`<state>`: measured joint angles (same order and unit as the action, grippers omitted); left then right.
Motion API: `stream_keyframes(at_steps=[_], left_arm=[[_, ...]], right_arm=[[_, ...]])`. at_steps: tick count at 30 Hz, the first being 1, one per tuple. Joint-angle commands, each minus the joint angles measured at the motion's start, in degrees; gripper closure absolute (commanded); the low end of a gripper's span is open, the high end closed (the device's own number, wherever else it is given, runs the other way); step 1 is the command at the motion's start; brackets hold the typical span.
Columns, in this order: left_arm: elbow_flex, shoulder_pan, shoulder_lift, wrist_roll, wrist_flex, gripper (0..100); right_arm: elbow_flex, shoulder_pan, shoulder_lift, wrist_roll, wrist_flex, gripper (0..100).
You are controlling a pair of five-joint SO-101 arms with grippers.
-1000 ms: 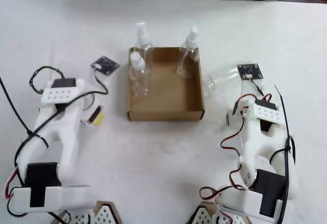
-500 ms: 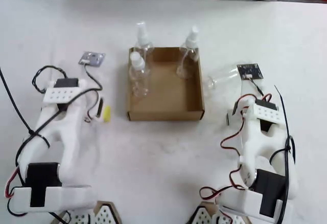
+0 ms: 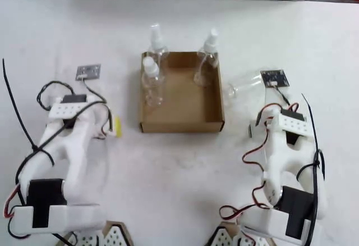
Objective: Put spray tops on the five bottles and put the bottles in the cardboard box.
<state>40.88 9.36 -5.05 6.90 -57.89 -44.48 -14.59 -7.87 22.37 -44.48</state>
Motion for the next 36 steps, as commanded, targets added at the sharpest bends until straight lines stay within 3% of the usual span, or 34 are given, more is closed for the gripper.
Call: stream_keyframes(at_steps=[1, 15, 24, 28, 36], left_arm=[[-0.7, 0.66, 0.04, 0.88, 1.49, 77], [-11.69, 0.92, 11.74, 1.14, -4.22, 78], [-12.13, 0.48, 11.91, 0.35, -3.69, 93], [-11.78, 0.48, 11.91, -4.31, -3.43, 98], [-11.6, 2.95, 11.65, -6.33, -0.09, 98]], right_arm=[[0.0, 0.13, -0.22, 0.79, -0.75, 98.3], [0.0, 0.13, -0.22, 0.79, -0.75, 98.3], [0.0, 0.13, -0.22, 0.79, -0.75, 98.3], [0.0, 0.13, -0.22, 0.79, -0.75, 98.3], [0.35, 0.13, -0.66, 0.26, -0.57, 98.3]])
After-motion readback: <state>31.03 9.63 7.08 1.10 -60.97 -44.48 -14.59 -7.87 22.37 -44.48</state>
